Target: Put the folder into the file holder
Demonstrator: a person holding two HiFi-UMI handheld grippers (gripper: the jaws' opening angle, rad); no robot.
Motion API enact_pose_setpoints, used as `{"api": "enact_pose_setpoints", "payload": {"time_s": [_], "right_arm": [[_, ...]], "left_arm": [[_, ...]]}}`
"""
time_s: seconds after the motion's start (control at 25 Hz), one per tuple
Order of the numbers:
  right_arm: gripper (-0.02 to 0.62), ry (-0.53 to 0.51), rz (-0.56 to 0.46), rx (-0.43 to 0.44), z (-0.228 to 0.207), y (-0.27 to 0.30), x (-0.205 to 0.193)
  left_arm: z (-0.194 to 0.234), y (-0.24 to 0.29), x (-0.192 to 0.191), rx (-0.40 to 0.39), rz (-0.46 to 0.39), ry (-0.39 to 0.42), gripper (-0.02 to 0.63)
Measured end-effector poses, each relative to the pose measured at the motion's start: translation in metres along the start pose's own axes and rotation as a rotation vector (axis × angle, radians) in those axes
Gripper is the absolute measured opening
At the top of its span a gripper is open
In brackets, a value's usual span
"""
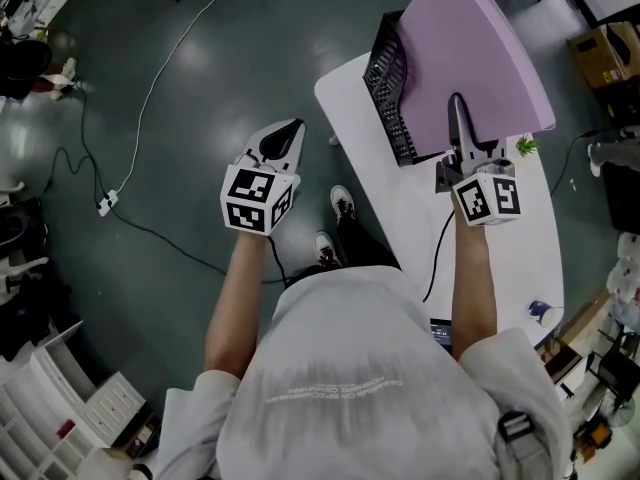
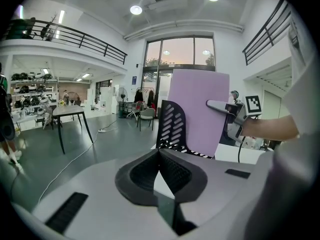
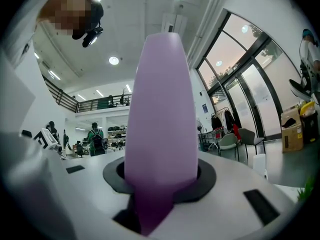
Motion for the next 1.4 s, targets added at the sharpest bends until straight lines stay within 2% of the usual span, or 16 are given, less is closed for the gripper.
{"api": "enact_pose_setpoints", "payload": {"time_s": [0.72, 1.0, 1.4], "right_arm": [[0.172, 0.009, 0.053, -0.02, -0.003, -0.003, -0.039], [0.181, -0.007, 0.123, -0.036, -0.002, -0.002, -0.051], [0.187, -0.033, 0.166, -0.032, 0.0, -0.005, -0.066]], "left_arm": [[-0.003, 0.009, -0.013, -0.022, 0.037, -0.023, 0.014], [-0.002, 0.012, -0.013, -0.029, 0.04, -0.035, 0.015], [-0.002, 0.012, -0.018, -0.032, 0.046, -0.044, 0.015]]}}
Point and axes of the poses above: the fingertips, and each gripper's own axes: y forward along the fingers, z to its left, x out of its top, the point moved 2 cm from there along -y, backward along the fingers, and after that the axes turned 13 degrees about -x, right-handed, at the moved point
